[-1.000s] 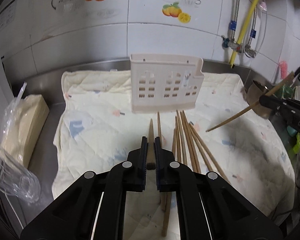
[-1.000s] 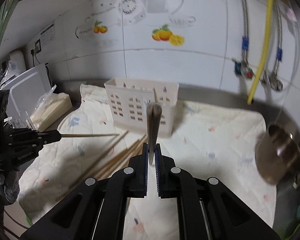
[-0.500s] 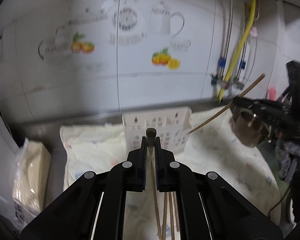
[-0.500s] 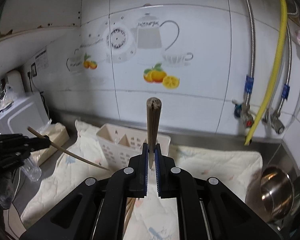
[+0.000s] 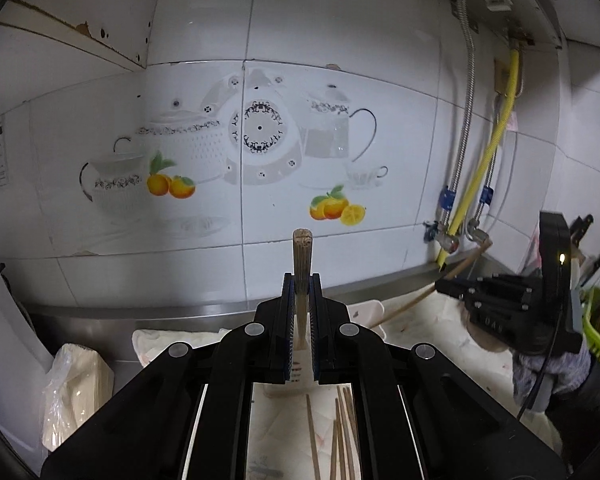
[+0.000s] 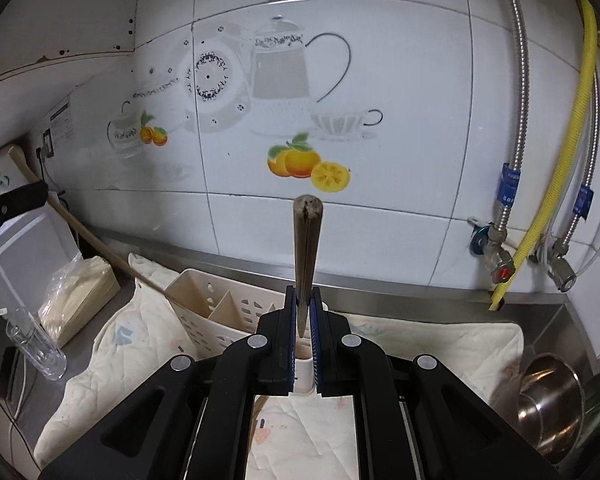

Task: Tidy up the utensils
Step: 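Lift the left tool's chopstick over the white holder while the right tool carries its own, then open the left tool to drop its chopstick into the holder while the right tool releases its own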

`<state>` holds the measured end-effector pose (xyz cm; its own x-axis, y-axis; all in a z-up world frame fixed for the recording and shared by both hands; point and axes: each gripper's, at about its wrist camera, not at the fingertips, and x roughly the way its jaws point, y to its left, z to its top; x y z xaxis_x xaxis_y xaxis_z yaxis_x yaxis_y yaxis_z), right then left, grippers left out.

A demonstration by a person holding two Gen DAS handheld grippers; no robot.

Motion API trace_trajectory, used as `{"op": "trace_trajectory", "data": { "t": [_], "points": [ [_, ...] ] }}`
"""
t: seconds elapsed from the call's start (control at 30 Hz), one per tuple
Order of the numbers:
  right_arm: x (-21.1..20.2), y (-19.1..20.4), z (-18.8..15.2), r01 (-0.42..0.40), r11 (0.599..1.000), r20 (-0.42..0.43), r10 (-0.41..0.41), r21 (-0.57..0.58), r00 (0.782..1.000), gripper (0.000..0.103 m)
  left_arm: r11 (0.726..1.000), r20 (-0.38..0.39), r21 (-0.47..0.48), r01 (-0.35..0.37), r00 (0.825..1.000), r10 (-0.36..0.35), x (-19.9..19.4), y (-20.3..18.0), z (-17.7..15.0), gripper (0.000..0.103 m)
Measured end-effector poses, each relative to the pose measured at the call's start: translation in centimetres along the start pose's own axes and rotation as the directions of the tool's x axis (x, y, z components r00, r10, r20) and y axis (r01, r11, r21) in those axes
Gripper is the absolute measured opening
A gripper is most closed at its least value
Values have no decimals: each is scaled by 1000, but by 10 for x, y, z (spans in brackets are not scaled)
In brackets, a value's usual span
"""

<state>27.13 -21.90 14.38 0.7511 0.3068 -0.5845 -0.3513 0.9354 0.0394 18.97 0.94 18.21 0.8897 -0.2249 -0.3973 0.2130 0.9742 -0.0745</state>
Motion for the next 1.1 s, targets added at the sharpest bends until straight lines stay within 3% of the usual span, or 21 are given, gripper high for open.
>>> {"op": "trace_trajectory", "data": {
  "t": [0.13,0.37,0.6,0.83,0.9,0.93,1.1],
  "points": [
    [16,-2,-2,-2,1000,-38,2,-3,999,7,999,12,14,-40,999,40,9,0,1,6],
    [39,6,-6,4,1000,-82,-6,-24,997,7,998,-76,-5,-64,995,64,60,13,-9,6],
    [40,1,-5,25,1000,-64,-26,-17,998,8,998,-161,-24,-60,985,55,92,23,-27,6],
    [13,1,-5,42,999,-7,-42,-21,999,19,998,-143,-26,-56,988,51,79,20,-32,10],
    [0,4,-8,31,999,8,-31,-20,999,22,997,-133,-20,-68,989,65,70,18,-32,29],
    [-5,5,-10,28,999,14,-28,-21,1000,22,997,-124,-15,-75,990,73,64,16,-33,33],
    [-30,20,-30,3,999,19,-2,-38,1000,24,996,-112,-4,-87,990,86,35,12,-51,35]
  ]
}}
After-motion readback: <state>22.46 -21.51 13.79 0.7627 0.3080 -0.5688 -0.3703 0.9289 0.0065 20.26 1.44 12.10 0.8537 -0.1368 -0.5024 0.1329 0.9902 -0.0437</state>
